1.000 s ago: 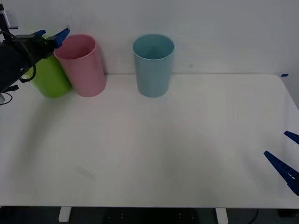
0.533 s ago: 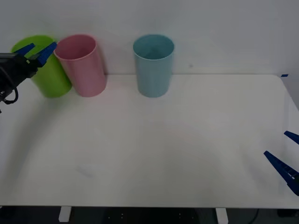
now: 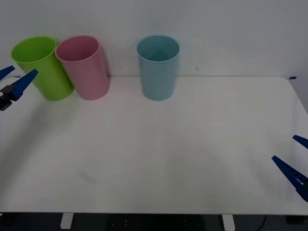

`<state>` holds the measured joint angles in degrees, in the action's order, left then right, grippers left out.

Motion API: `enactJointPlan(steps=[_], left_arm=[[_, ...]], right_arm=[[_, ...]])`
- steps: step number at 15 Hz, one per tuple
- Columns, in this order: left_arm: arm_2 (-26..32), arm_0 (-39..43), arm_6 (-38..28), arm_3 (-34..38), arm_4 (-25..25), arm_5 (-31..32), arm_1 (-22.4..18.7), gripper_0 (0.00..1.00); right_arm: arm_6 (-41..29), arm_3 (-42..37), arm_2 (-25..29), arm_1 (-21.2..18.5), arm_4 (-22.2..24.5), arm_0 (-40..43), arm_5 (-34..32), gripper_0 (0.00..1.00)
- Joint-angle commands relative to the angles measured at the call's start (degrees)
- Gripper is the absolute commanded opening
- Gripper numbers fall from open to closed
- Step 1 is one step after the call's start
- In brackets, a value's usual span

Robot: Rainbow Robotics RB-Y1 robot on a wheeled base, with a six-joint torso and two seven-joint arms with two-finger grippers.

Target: Grasp the object on the table and drop it into the matching bin: aluminum can to the light blue bin, PET bottle to the pink bin.

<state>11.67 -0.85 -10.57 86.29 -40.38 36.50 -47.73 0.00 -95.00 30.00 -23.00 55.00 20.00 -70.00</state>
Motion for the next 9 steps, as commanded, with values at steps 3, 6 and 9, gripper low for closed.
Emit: enactJointPlan(steps=[3,6,9], left_arm=[[8.02,7.62,1.51,0.55,-3.92,8.59,0.00,1.00],[11.45,12.98,2.48,1.69,-5.23,12.63,0.00,1.00],[13.29,17.73,3.89,3.01,-5.32,14.22,0.00,1.00]], right_arm=[[0.00,0.00,0.00,0.00,0.00,0.00,0.00,1.00],[0.00,0.00,0.00,0.00,0.00,0.00,0.00,1.00],[0.00,0.00,0.00,0.00,0.00,0.00,0.00,1.00]])
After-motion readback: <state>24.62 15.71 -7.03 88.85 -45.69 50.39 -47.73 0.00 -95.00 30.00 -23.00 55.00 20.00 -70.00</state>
